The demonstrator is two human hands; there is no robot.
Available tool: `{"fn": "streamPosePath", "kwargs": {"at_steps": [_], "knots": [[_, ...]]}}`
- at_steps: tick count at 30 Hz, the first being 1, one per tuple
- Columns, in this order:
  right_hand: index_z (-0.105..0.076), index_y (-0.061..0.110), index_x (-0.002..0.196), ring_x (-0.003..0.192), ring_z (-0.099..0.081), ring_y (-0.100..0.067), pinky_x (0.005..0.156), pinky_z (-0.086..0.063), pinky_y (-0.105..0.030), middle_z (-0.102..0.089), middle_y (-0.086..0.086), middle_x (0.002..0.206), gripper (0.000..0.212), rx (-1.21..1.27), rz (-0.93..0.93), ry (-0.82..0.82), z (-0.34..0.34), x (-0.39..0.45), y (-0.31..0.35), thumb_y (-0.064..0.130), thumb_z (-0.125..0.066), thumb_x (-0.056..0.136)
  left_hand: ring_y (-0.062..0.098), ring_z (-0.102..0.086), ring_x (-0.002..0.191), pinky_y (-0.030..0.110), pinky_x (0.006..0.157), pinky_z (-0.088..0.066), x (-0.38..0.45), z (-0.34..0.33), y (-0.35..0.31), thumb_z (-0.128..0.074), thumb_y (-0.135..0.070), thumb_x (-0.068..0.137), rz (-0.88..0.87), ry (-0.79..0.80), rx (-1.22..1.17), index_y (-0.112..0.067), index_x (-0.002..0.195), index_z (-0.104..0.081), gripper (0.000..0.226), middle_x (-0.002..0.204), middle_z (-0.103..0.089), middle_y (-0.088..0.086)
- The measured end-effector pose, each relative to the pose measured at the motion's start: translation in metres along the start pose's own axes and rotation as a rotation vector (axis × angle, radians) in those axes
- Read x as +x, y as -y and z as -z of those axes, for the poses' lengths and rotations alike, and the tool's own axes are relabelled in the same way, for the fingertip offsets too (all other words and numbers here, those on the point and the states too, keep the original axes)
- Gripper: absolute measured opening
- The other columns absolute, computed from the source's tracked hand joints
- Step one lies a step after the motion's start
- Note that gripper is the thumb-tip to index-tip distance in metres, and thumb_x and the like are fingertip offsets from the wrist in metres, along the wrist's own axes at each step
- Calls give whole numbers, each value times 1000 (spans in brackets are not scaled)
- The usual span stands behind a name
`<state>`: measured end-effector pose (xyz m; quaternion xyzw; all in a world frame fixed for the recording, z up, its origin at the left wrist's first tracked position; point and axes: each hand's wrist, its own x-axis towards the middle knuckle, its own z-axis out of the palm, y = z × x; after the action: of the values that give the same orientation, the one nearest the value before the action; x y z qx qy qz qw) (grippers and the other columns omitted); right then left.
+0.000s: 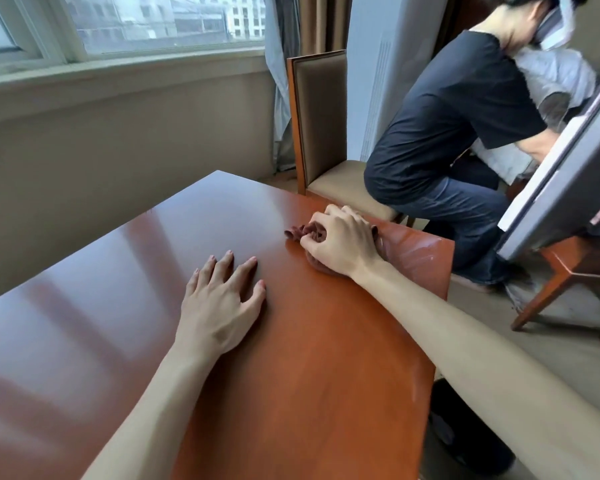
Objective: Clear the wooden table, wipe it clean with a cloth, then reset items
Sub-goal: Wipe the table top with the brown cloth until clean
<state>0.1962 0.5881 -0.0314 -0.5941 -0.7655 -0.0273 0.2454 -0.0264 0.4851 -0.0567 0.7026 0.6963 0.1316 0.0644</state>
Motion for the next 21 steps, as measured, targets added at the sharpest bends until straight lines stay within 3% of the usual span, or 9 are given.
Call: {"fn": "streamPosePath", "kwargs": {"at_steps": [5,8,21], "knots": [[-75,28,95,88,-55,-19,81,-47,-32,-62,9,92,28,103,140,-39,52,-144,28,47,-62,79,20,-4,156,40,126,-3,-5,3,-1,-26,-62,100,-10,20,-6,-44,156,-25,59,168,-15,-2],[-75,30,95,88,-56,-16,77,-42,-26,-63,10,92,28,114,187,-24,63,-168,31,47,-62,78,21,-5,156,41,126,-4,-5,3,1,-27,-61,100,-19,16,-7,-42,157,-25,60,168,-16,0],[-74,24,109,106,-60,-31,84,-47,-38,-68,-7,108,42,-59,-78,-53,-39,96,-28,56,-56,89,14,-3,155,37,126,-4,1,-5,5,-15,-69,90,-4,-31,-9,-49,154,-26,69,166,-17,-10]]}}
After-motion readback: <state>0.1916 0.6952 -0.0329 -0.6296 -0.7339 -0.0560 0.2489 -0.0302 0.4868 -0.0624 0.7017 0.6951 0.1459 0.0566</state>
